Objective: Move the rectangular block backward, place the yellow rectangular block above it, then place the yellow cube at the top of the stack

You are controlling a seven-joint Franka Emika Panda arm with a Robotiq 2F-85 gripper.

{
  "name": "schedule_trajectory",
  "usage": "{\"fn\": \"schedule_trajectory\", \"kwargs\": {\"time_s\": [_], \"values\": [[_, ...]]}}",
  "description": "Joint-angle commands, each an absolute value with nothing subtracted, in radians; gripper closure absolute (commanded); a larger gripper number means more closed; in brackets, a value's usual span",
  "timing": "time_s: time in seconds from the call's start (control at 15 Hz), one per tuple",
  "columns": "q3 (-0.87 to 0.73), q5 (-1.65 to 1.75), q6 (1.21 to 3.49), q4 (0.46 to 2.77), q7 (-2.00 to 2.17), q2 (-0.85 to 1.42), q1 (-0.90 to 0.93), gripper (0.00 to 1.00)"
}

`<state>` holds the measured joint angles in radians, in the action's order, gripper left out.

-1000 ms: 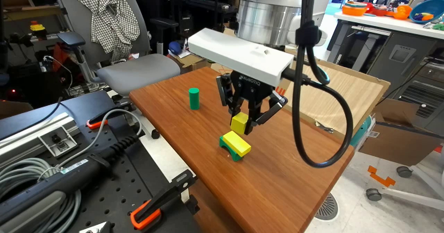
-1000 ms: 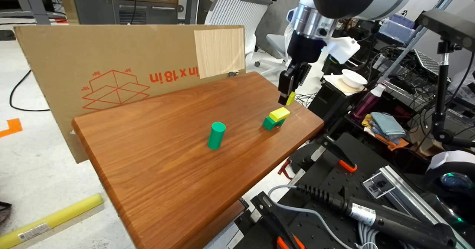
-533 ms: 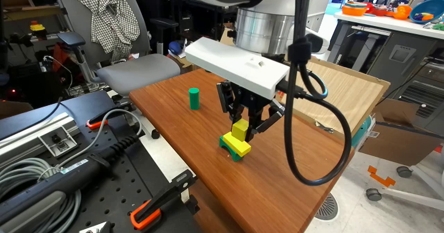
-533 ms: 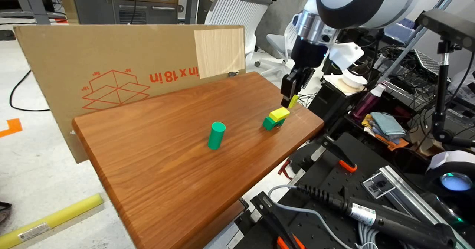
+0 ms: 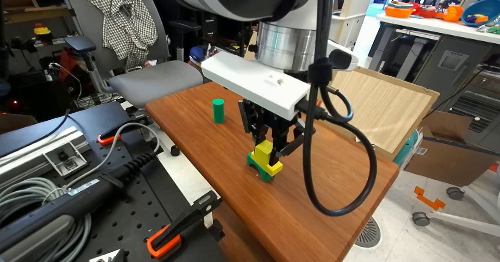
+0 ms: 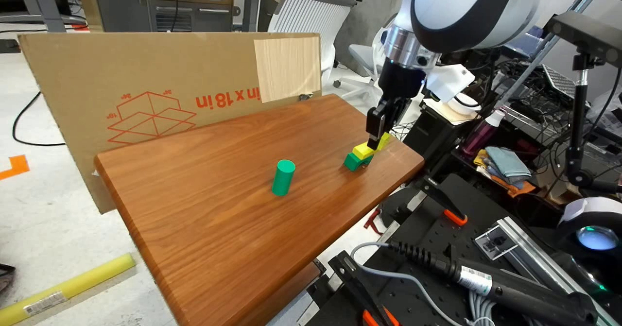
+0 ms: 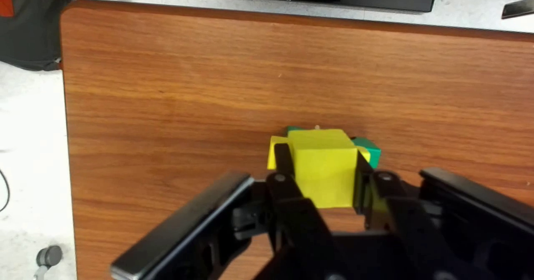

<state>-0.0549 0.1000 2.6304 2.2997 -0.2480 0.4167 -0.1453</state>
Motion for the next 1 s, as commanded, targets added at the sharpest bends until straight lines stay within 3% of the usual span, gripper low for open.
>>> {"fn": "schedule_trajectory", "kwargs": {"time_s": [0.0,0.93], "values": [[-0.085,0.144,2.662,2.297,-0.191,0.441,-0.111,0.92],[-0.087,0.154,2.681,2.285,-0.158,0.446,-0.094,0.92]]}}
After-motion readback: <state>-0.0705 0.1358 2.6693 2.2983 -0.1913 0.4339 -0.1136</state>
